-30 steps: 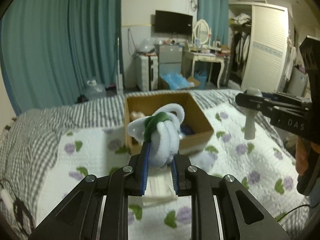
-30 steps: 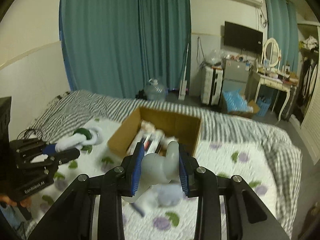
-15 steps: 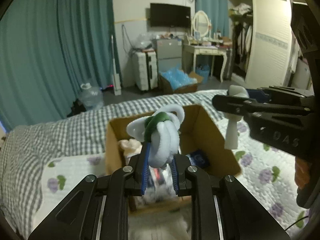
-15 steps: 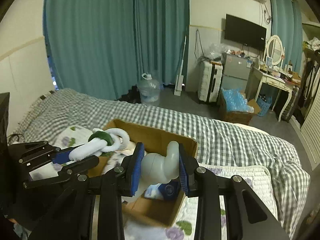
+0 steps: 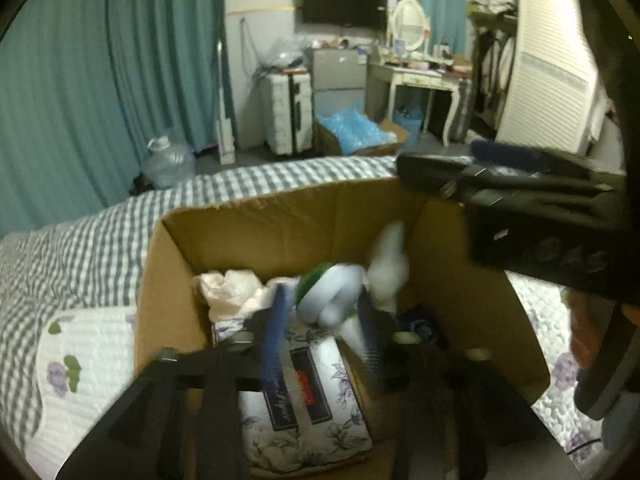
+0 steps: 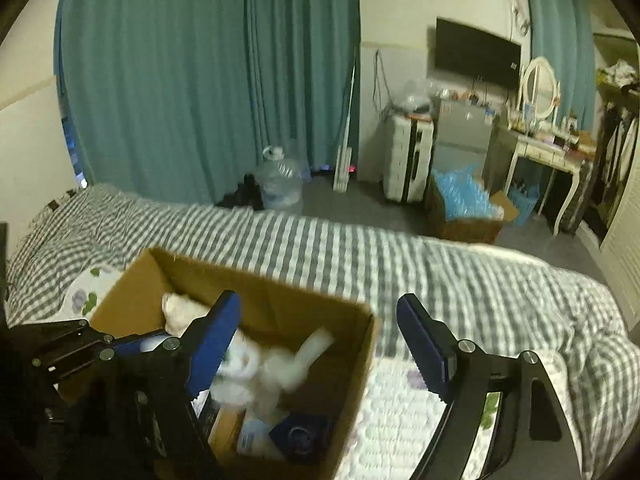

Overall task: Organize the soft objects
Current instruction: 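Drop both socks into the box by opening both tools, then grasp the white face mask with left tool while right tool grasps light blue sock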

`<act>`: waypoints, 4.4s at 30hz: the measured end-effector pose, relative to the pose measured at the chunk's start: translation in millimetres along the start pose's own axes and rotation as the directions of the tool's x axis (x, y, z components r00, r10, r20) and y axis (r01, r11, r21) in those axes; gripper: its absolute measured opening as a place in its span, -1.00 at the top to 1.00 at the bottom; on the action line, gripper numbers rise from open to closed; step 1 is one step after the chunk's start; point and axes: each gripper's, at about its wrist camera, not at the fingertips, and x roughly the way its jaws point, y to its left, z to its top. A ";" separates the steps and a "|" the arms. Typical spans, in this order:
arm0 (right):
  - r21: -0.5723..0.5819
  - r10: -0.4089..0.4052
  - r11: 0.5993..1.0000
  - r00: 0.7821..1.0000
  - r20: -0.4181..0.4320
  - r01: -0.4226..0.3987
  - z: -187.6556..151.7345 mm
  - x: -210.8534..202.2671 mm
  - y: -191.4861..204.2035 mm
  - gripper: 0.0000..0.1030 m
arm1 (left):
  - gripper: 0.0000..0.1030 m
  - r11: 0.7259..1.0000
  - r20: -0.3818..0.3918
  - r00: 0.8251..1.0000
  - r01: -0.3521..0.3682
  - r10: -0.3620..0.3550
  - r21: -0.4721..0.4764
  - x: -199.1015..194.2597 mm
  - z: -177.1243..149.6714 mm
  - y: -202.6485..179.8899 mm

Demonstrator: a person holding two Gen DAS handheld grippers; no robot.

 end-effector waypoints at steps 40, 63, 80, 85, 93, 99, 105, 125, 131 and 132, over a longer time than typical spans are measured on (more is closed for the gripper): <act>-0.020 0.008 1.000 0.999 0.036 -0.007 -83.3 -194.3 56.1 -1.00 | -0.90 0.962 0.225 0.943 -0.209 0.245 -0.173 -191.2 -92.9 32.2; -0.019 0.051 0.998 0.957 -0.287 -0.058 -181.7 -45.3 63.8 -0.58 | -0.90 0.987 -0.034 0.991 -0.133 0.131 -0.084 -79.6 -153.3 27.3; 0.015 0.061 0.998 0.951 -0.304 -0.060 -186.0 -48.6 56.5 -0.08 | -0.66 0.996 -0.184 0.982 -0.058 0.045 -0.064 -35.1 -177.1 17.9; 0.009 0.056 0.998 0.954 -0.296 -0.056 -185.8 -50.9 58.6 0.00 | 0.29 0.995 -0.210 0.976 0.044 -0.063 -0.095 -35.2 -181.0 17.7; -0.006 0.043 0.999 0.960 -0.277 -0.046 -182.7 -63.7 60.6 0.14 | 0.88 0.996 -0.165 0.983 0.084 -0.083 -0.006 -60.6 -177.4 -0.9; -0.017 0.049 0.998 0.969 -0.243 -0.055 -173.0 -83.9 65.0 0.22 | 0.89 0.998 -0.143 0.988 0.057 -0.052 0.029 -76.6 -160.7 -3.7; -0.038 0.040 0.998 0.982 -0.185 -0.047 -161.2 -122.9 69.2 0.24 | 0.89 0.999 -0.108 0.994 0.028 -0.023 0.041 -99.9 -147.1 -5.4; -0.092 -0.043 0.995 0.999 0.032 0.046 -64.2 -200.4 56.2 0.24 | 0.89 0.997 0.120 0.992 -0.045 0.038 0.055 -184.2 -63.8 1.0; -0.107 -0.053 0.993 0.998 0.037 0.057 -33.9 -174.4 52.8 0.24 | 0.89 0.996 0.144 0.988 -0.070 0.061 0.056 -165.9 -28.6 3.8; -0.115 -0.060 0.991 0.998 0.033 0.063 -29.0 -166.4 51.9 0.24 | 0.89 0.996 0.140 0.988 -0.072 0.063 0.058 -158.9 -21.9 3.8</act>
